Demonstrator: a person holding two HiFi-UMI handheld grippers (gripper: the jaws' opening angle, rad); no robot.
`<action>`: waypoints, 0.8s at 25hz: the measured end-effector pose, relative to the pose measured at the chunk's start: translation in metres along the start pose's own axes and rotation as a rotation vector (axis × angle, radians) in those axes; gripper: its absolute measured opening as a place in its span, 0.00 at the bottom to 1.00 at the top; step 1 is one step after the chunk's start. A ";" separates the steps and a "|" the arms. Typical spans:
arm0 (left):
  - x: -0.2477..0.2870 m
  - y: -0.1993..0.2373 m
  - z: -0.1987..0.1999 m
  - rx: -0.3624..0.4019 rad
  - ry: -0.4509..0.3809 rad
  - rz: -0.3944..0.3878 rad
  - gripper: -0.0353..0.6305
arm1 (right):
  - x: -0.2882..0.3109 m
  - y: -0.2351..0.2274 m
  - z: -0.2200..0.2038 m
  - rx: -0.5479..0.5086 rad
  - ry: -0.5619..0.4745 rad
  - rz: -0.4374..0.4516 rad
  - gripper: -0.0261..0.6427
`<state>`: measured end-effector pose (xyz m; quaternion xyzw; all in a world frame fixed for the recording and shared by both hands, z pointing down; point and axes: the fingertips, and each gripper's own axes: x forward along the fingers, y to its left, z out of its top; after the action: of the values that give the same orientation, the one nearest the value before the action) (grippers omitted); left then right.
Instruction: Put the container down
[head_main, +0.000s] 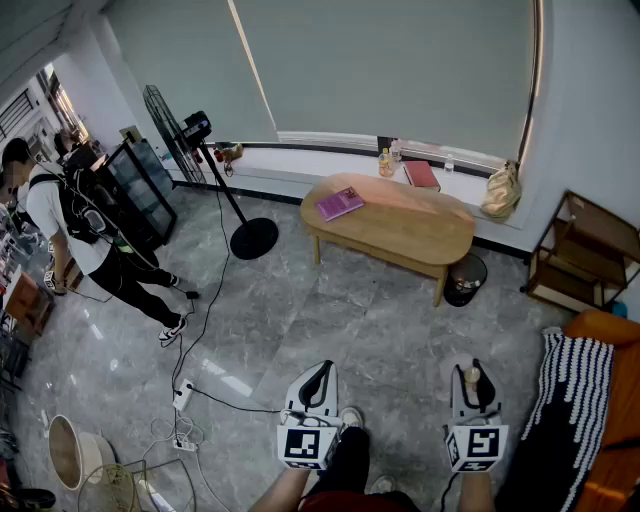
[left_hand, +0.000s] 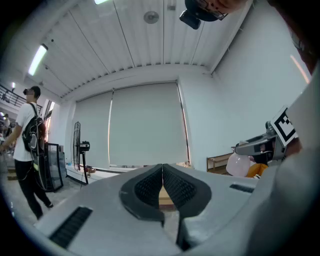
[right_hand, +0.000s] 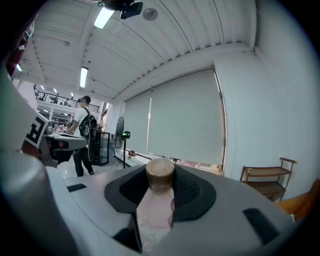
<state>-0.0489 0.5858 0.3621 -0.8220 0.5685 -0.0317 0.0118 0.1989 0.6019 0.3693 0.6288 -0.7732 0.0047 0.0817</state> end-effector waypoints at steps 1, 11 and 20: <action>-0.017 -0.006 0.002 0.004 0.003 0.001 0.07 | -0.018 0.004 0.000 -0.003 0.001 0.000 0.24; -0.092 -0.018 0.037 0.021 -0.044 -0.007 0.07 | -0.092 0.038 0.022 0.005 -0.013 0.009 0.24; -0.112 0.059 0.033 0.008 -0.079 0.039 0.07 | -0.059 0.107 0.045 0.000 -0.040 0.041 0.24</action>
<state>-0.1408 0.6694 0.3216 -0.8111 0.5836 -0.0012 0.0382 0.1014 0.6770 0.3270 0.6130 -0.7873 -0.0063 0.0660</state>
